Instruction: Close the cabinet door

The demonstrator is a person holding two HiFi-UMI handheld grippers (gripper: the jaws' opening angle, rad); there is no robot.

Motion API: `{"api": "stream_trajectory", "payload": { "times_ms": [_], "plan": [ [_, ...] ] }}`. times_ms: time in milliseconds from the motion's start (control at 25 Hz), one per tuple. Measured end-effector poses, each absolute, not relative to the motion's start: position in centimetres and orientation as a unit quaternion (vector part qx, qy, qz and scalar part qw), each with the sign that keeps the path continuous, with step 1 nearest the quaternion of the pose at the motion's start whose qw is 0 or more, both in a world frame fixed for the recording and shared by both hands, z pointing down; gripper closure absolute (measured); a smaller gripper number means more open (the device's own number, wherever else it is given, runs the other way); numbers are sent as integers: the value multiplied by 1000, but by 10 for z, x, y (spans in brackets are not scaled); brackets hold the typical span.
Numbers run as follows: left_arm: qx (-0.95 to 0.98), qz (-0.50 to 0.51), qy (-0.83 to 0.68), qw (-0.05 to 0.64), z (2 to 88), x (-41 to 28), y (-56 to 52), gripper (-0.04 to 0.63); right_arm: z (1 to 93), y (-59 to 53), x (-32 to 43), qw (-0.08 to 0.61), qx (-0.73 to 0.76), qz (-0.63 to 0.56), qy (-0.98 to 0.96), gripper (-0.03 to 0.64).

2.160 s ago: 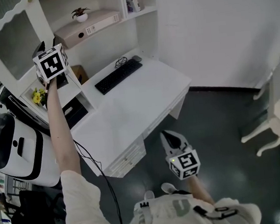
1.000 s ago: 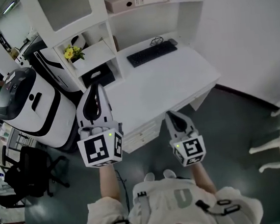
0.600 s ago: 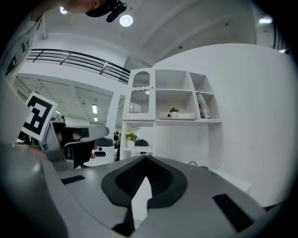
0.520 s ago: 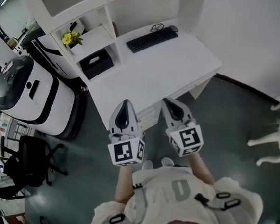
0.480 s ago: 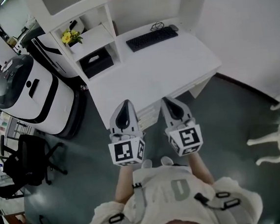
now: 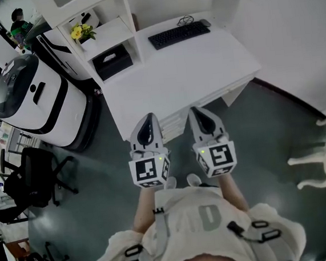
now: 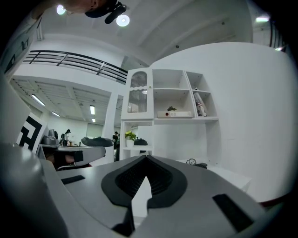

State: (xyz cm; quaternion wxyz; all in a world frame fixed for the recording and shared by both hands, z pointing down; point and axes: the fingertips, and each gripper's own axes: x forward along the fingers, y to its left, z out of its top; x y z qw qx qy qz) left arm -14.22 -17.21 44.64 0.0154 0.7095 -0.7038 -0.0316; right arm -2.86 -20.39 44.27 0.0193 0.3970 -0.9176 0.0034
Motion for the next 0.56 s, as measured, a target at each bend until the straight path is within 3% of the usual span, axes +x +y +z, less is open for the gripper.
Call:
{"api": "stream_trajectory", "payload": {
  "times_ms": [560],
  "plan": [
    [682, -34, -730, 30, 455, -161, -165, 591, 445, -205, -24, 23, 394, 4, -919, 612]
  ]
}}
